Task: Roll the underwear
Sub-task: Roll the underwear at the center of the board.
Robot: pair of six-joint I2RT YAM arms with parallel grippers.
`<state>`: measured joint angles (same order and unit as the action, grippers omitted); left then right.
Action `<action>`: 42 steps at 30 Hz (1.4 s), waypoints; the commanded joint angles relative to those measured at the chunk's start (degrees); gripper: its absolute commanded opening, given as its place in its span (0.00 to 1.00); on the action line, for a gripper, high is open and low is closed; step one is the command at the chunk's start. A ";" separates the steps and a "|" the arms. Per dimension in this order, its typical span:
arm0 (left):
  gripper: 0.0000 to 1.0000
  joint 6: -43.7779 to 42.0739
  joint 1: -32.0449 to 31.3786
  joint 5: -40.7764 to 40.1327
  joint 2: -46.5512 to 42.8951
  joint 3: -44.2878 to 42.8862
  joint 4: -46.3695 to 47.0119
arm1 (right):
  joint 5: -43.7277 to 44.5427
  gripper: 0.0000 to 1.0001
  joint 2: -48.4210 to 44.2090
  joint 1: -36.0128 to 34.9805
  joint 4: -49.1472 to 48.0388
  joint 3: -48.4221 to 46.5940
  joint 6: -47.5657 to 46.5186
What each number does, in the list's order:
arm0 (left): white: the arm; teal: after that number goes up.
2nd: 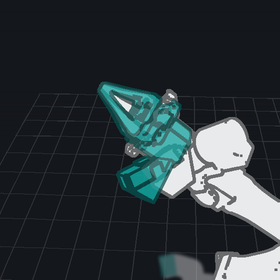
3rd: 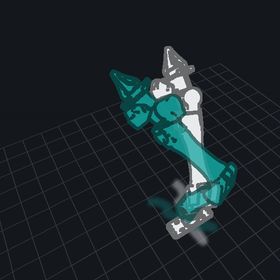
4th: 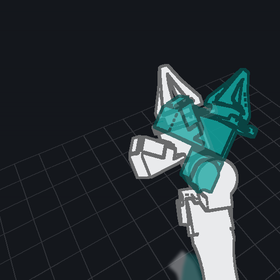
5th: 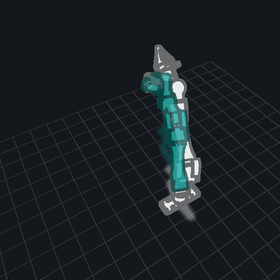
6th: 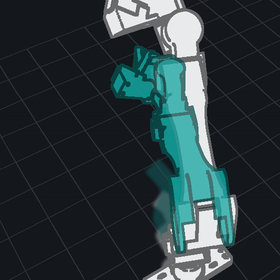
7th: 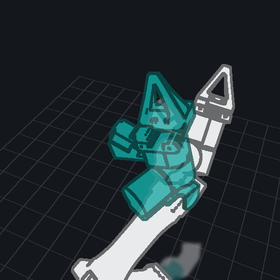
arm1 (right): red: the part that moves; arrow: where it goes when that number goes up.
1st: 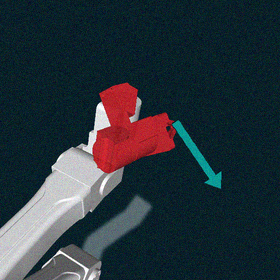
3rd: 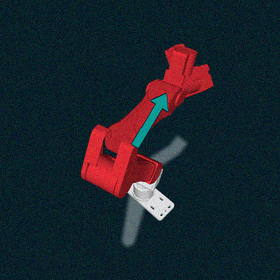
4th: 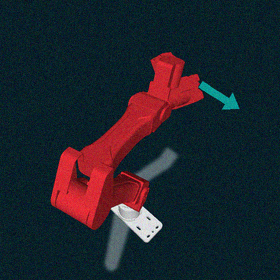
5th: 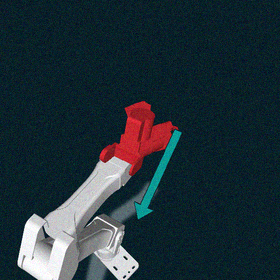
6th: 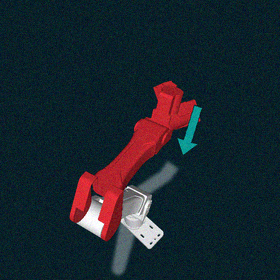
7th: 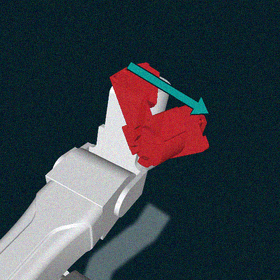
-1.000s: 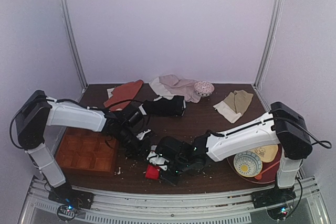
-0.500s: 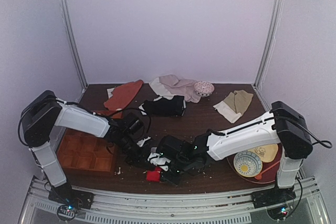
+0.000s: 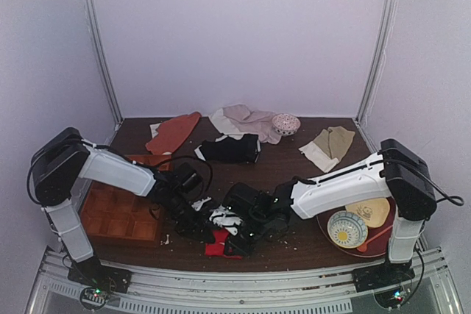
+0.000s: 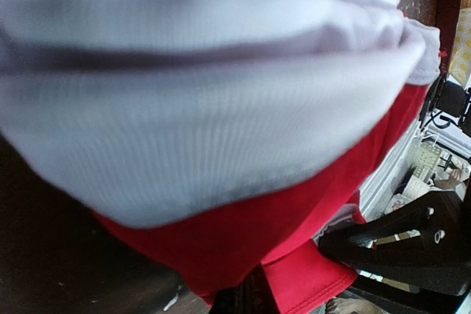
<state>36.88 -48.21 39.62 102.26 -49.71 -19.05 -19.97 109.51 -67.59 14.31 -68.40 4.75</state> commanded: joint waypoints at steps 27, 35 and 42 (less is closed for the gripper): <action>0.00 0.86 -1.45 -2.67 -0.59 0.82 -2.78 | -20.58 0.00 6.85 9.49 -1.97 3.91 8.99; 0.00 1.09 -1.46 -3.33 1.40 -0.46 -4.33 | -19.14 0.00 5.99 9.58 -2.59 5.99 10.65; 0.00 1.89 -1.45 -3.93 1.54 -0.22 -4.56 | -19.95 0.00 5.98 10.26 -6.74 9.01 15.00</action>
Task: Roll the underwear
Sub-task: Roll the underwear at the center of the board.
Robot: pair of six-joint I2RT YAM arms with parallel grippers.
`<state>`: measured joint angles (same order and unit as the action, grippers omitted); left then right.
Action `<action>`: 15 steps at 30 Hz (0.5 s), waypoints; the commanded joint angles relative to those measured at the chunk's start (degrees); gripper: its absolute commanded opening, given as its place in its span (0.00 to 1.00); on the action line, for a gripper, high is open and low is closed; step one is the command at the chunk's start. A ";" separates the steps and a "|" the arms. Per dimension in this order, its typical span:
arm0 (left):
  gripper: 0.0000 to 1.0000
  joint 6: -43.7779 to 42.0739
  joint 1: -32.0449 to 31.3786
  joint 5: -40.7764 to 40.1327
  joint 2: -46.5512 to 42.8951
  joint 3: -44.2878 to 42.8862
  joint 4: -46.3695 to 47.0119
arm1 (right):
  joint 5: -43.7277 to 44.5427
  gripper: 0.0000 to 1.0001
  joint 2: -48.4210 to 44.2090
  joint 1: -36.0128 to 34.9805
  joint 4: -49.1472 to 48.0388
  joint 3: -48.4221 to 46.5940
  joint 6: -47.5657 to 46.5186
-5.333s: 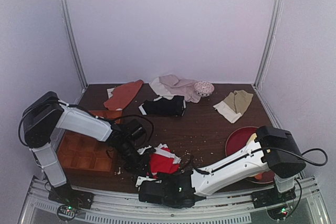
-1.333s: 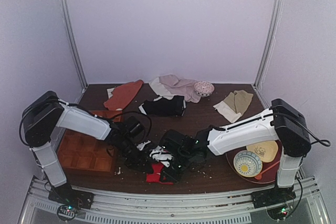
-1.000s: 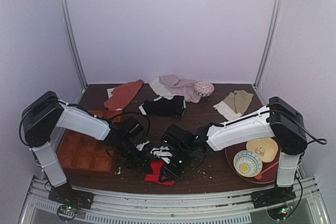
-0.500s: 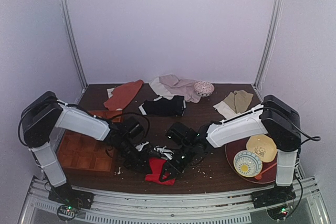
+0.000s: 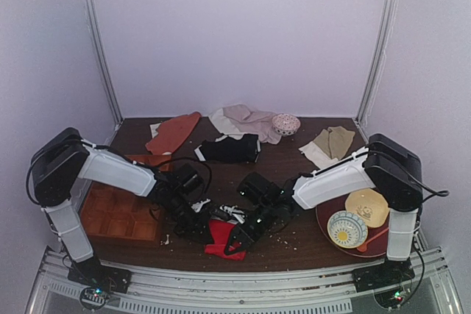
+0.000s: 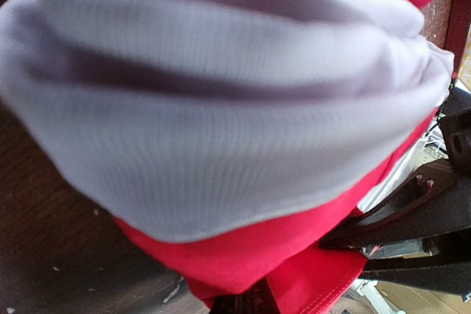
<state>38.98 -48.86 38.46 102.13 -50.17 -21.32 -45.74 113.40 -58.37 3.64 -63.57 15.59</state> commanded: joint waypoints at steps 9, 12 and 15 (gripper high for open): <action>0.00 0.21 -0.71 -3.27 1.51 0.17 -2.57 | 5.49 0.00 1.89 2.38 1.49 6.62 7.68; 0.00 0.22 -0.71 -3.47 1.42 0.25 -2.76 | 4.82 0.00 2.21 3.17 0.44 7.64 8.47; 0.00 0.48 -0.71 -3.52 1.33 0.25 -2.83 | 4.11 0.00 2.56 3.81 -0.38 8.38 9.20</action>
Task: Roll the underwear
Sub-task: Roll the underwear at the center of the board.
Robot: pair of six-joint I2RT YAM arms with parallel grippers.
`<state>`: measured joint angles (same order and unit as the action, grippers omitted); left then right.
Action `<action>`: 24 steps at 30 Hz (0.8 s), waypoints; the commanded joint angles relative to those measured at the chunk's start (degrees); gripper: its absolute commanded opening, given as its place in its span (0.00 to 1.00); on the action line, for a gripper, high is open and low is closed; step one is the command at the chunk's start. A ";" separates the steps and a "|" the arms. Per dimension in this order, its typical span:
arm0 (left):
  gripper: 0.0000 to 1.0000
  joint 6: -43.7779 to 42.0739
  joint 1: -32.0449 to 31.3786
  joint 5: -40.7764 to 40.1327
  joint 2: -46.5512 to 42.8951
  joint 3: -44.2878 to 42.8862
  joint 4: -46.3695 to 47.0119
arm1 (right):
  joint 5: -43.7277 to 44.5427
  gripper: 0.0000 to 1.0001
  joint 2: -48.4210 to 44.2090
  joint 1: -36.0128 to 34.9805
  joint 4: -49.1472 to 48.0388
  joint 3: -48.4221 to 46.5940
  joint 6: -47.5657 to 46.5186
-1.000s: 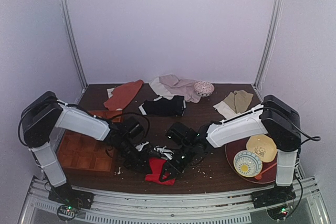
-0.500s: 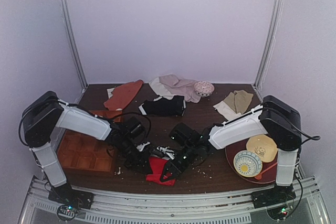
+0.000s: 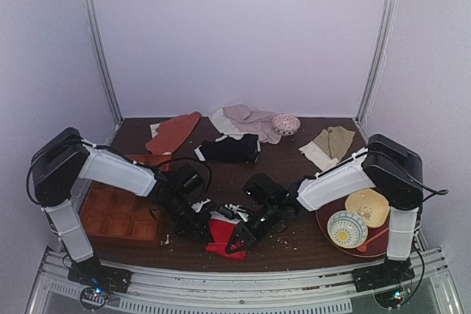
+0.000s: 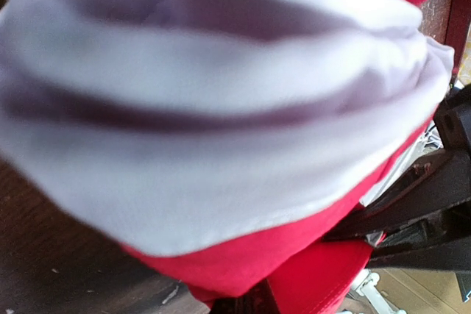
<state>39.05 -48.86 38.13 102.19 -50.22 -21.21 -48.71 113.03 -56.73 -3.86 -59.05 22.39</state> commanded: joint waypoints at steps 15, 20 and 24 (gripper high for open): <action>0.00 1.19 -0.37 -4.00 0.87 0.10 -3.55 | 2.21 0.00 5.82 4.05 5.95 4.15 6.58; 0.00 1.68 -0.36 -4.28 0.81 0.47 -3.24 | 0.60 0.00 6.87 4.62 6.93 3.66 7.40; 0.00 1.91 -0.28 -4.20 0.73 0.26 -2.87 | -0.05 0.00 8.25 5.22 8.40 2.80 7.57</action>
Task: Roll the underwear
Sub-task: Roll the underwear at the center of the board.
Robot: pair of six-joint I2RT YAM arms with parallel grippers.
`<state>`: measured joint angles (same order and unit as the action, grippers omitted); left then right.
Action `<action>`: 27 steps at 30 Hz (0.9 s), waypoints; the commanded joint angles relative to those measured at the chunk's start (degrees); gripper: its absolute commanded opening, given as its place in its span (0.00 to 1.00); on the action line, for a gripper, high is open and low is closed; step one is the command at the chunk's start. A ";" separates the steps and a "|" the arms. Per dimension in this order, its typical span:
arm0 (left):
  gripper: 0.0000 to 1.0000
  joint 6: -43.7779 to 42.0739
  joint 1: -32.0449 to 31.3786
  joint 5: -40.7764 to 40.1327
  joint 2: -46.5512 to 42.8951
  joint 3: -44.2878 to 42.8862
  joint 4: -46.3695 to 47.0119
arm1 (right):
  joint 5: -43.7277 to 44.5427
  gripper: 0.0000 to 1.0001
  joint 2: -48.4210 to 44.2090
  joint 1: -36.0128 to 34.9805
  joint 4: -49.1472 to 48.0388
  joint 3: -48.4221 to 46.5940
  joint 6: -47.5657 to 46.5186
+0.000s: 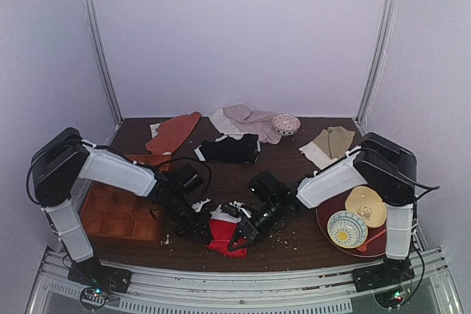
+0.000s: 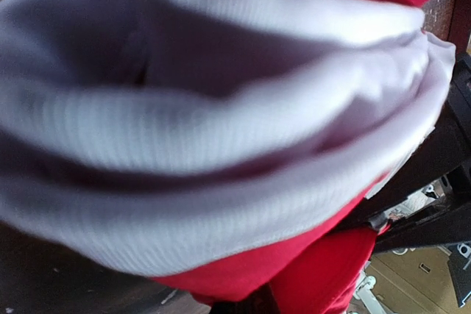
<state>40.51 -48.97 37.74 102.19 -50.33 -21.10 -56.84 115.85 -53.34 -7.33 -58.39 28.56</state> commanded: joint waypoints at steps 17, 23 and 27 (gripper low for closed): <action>0.00 -1.87 2.12 -11.24 -10.40 -2.89 -8.42 | 6.55 0.00 8.85 3.54 19.44 -2.13 -0.68; 0.03 -4.79 2.12 -11.17 -16.01 0.43 -3.22 | 6.91 0.00 9.65 3.68 23.19 -5.01 -2.24; 0.08 -4.38 2.11 -11.37 -16.36 3.36 -0.83 | 7.75 0.00 10.49 3.68 27.92 -8.22 -4.35</action>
<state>37.39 -47.18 27.22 86.17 -49.98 -25.39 -63.26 120.84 -50.74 6.85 -66.74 26.65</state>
